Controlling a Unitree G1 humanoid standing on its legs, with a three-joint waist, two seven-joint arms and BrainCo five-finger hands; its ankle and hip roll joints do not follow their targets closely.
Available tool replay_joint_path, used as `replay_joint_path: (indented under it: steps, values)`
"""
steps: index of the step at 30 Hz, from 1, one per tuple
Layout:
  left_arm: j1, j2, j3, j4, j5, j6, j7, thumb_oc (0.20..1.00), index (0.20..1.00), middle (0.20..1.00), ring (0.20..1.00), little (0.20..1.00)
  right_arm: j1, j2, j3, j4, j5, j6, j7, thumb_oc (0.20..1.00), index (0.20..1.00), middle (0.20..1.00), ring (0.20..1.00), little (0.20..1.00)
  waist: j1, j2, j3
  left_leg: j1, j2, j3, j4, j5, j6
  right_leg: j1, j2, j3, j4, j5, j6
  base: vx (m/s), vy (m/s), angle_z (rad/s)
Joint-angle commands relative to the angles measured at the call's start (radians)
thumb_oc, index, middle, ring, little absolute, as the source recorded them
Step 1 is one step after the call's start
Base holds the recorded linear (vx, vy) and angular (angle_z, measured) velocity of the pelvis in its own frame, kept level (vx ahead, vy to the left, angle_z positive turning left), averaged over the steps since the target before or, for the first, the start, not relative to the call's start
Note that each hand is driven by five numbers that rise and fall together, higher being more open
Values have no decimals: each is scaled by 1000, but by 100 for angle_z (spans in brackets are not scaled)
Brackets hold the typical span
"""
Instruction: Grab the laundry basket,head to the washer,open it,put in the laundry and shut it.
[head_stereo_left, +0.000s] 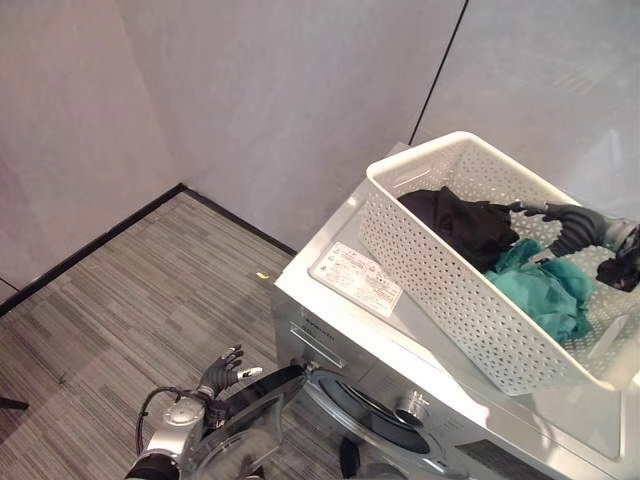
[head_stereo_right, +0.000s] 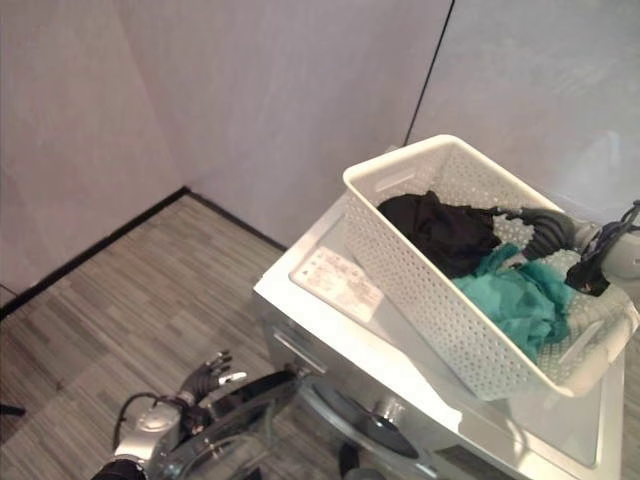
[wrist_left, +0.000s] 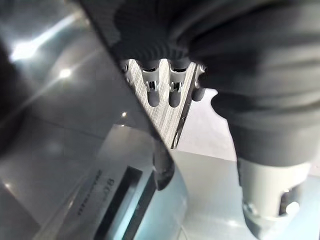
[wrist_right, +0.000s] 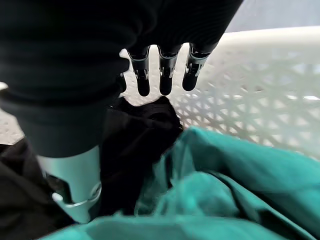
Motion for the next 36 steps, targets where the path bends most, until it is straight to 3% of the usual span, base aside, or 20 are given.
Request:
replay_joint_path:
  steps: [1,6,15,19,21,22,27,32,36]
  values:
    - [23,-57,-71,89,-4,-6,-24,1000,1000,1000,1000,1000,-88,-36,-20,4,3,-18,-29,1000,1000,1000,1000,1000,32,-17,-27,14,37,-33,109,-133,16,-30,-3,11,80,-68,16,0,0,0]
    - [28,-60,-59,100,-9,-7,-22,1000,1000,1000,1000,1000,-57,-6,-26,-22,3,-14,-21,1000,1000,1000,1000,1000,39,-27,-29,19,38,-29,112,-139,20,-34,-1,20,91,-71,16,4,6,-3]
    - [44,-64,-57,95,-18,-6,-17,1000,1000,1000,1000,1000,-21,86,-48,28,-38,0,-41,1000,1000,1000,1000,1000,61,-19,-18,11,28,-49,102,-135,22,-25,-12,-1,75,-72,14,1,0,1]
    - [60,-61,-49,85,-25,-4,1,1000,1000,1000,1000,1000,-17,189,-87,93,-102,18,-106,1000,1000,1000,1000,1000,80,-9,8,-23,20,-74,115,-134,28,-34,-22,-13,71,-69,13,-26,-3,7]
    - [60,-61,-49,85,-25,-4,1,1000,1000,1000,1000,1000,-17,189,-87,93,-102,18,-106,1000,1000,1000,1000,1000,80,-9,8,-23,20,-74,115,-134,28,-34,-22,-13,71,-69,13,-29,-12,17]
    - [70,-57,-39,81,-44,-2,22,1000,1000,1000,1000,1000,-42,275,-99,173,-143,30,-155,1000,1000,1000,1000,1000,101,-4,29,-55,14,-92,132,-134,33,-45,-26,-22,70,-67,10,-50,-21,16]
    - [86,-47,-19,60,-80,-1,41,1000,1000,1000,1000,1000,-135,345,-64,251,-185,38,-202,1000,1000,1000,1000,1000,129,-1,67,-120,11,-123,171,-132,35,-70,-29,-42,77,-64,3,-77,-30,16]
    - [86,-28,-18,56,-74,5,31,1000,1000,1000,1000,1000,-210,338,106,301,-237,50,-103,1000,1000,1000,1000,1000,149,-13,94,-161,17,-149,195,-126,28,-82,-23,-66,84,-67,-5,-50,-31,26]
    - [84,-26,-30,45,-55,3,11,1000,1000,1000,1000,1000,-177,291,242,204,-259,33,16,1000,1000,1000,1000,1000,152,-26,102,-166,23,-163,203,-125,21,-75,-18,-81,88,-77,-8,-10,-30,8]
